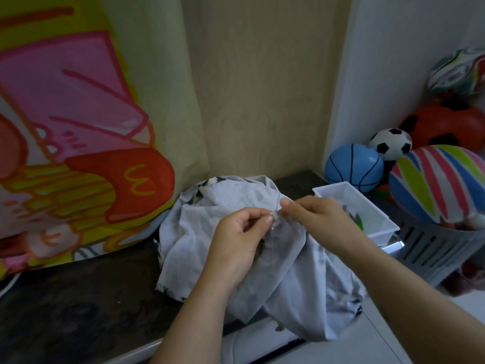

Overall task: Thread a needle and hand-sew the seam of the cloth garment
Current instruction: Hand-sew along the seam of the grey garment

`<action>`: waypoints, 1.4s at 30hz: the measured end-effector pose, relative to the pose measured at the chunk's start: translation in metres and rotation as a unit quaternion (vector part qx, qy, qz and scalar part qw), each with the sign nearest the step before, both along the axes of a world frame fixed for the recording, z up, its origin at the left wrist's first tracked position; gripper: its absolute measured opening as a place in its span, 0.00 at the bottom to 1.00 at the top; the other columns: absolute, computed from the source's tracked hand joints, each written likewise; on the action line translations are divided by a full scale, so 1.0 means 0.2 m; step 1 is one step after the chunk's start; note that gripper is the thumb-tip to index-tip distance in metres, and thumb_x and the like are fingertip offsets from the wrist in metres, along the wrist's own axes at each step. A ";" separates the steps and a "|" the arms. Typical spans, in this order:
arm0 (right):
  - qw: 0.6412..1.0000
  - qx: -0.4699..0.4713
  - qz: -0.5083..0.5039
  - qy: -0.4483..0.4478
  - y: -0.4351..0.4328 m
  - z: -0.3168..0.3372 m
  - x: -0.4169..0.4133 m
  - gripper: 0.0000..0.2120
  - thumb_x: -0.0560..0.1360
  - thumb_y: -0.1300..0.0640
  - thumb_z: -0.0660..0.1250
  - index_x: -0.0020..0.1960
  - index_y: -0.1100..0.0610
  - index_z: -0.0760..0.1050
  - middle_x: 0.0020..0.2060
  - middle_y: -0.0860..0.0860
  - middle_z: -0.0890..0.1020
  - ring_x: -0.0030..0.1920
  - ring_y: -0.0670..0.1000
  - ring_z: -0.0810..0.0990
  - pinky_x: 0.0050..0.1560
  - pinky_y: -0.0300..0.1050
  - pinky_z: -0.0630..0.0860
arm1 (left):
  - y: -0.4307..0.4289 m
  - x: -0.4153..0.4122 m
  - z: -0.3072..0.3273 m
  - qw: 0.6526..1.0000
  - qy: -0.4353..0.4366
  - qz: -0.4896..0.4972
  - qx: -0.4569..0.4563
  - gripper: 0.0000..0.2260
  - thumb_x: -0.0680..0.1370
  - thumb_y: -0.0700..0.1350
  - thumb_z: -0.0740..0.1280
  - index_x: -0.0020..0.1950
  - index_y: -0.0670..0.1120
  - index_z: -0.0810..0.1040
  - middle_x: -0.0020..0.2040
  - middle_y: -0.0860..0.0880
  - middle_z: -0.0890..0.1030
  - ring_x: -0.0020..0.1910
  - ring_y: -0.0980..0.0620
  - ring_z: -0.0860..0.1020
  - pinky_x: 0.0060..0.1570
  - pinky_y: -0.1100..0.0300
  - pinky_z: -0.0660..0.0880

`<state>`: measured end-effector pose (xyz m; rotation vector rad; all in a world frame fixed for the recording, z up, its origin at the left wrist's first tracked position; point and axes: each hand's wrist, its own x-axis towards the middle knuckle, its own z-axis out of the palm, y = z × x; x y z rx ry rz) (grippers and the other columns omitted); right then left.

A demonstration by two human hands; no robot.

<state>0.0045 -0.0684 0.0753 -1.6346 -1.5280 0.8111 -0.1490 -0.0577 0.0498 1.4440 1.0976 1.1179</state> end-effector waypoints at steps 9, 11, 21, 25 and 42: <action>0.920 -0.042 -0.047 0.386 0.04 0.03 0.03 0.11 0.78 0.57 0.62 0.42 0.57 0.80 0.37 0.49 0.83 0.27 0.44 0.73 0.30 0.35 0.70 | 0.00 0.00 0.00 0.998 -0.009 -0.053 -0.012 0.05 0.77 0.42 0.68 0.43 0.51 0.82 0.39 0.55 0.84 0.41 0.59 0.80 0.44 0.66 0.76; 0.834 -0.036 -0.093 0.543 0.04 0.06 0.05 0.10 0.80 0.59 0.58 0.42 0.59 0.74 0.34 0.52 0.82 0.25 0.44 0.76 0.26 0.34 0.71 | 0.00 0.00 -0.01 0.998 -0.023 -0.054 -0.026 0.05 0.77 0.41 0.68 0.44 0.50 0.82 0.38 0.54 0.83 0.40 0.58 0.79 0.44 0.64 0.76; 0.893 0.166 -0.215 0.359 0.07 0.00 0.14 0.11 0.81 0.57 0.56 0.44 0.55 0.74 0.31 0.46 0.83 0.48 0.47 0.82 0.60 0.43 0.75 | 0.01 -0.02 0.00 0.997 -0.029 -0.067 -0.034 0.06 0.77 0.40 0.67 0.44 0.49 0.81 0.37 0.54 0.84 0.39 0.60 0.81 0.42 0.68 0.74; 0.916 0.188 -0.178 0.306 0.06 0.00 0.12 0.10 0.80 0.58 0.58 0.43 0.55 0.75 0.32 0.47 0.83 0.48 0.48 0.82 0.60 0.45 0.75 | 0.00 -0.02 0.00 0.996 -0.016 -0.075 -0.038 0.06 0.77 0.40 0.68 0.44 0.50 0.81 0.37 0.54 0.84 0.40 0.60 0.81 0.42 0.68 0.74; 0.995 0.040 0.078 -0.056 0.00 0.04 0.10 0.04 0.69 0.56 0.74 0.38 0.50 0.80 0.37 0.45 0.84 0.40 0.41 0.82 0.48 0.36 0.79 | 0.02 -0.03 0.00 0.999 0.009 -0.020 -0.035 0.03 0.74 0.41 0.72 0.42 0.49 0.82 0.37 0.52 0.84 0.40 0.56 0.82 0.43 0.64 0.77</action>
